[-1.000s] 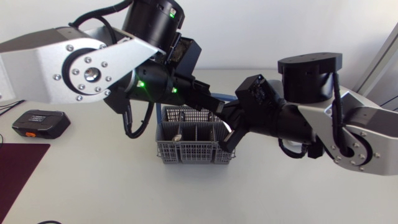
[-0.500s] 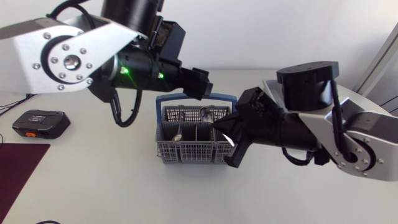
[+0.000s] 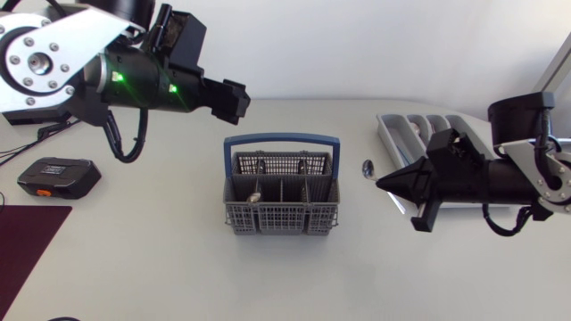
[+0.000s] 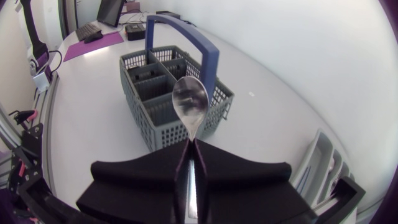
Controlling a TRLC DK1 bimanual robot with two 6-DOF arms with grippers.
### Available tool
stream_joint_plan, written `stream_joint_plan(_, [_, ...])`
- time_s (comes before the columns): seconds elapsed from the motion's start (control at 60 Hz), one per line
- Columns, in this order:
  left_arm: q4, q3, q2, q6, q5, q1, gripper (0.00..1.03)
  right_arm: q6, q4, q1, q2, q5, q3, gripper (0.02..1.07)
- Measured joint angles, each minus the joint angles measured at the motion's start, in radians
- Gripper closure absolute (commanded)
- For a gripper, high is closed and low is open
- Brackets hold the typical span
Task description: Unload the cutlery basket into the drawer organizer.
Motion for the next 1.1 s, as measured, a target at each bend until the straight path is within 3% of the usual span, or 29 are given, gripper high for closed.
stream_joint_plan(0.133, [-0.036,-0.028,-0.002,0.037,0.001,0.0,0.19,-0.204,-0.137,-0.168,0.106,-0.074,0.066,1.01])
stream_joint_plan(0.367, [-0.061,-0.05,-0.023,0.066,0.0,0.001,0.19,-0.512,-0.316,-0.358,0.304,-0.086,0.217,1.01])
stream_joint_plan(0.667, [-0.068,-0.093,-0.03,0.075,0.0,-0.005,0.19,-0.856,-0.52,-0.542,0.607,-0.051,0.532,1.01])
stream_joint_plan(1.1, [-0.068,-0.117,-0.03,0.093,0.0,-0.035,0.19,-1.114,-0.553,-0.627,0.875,0.104,0.824,1.01])
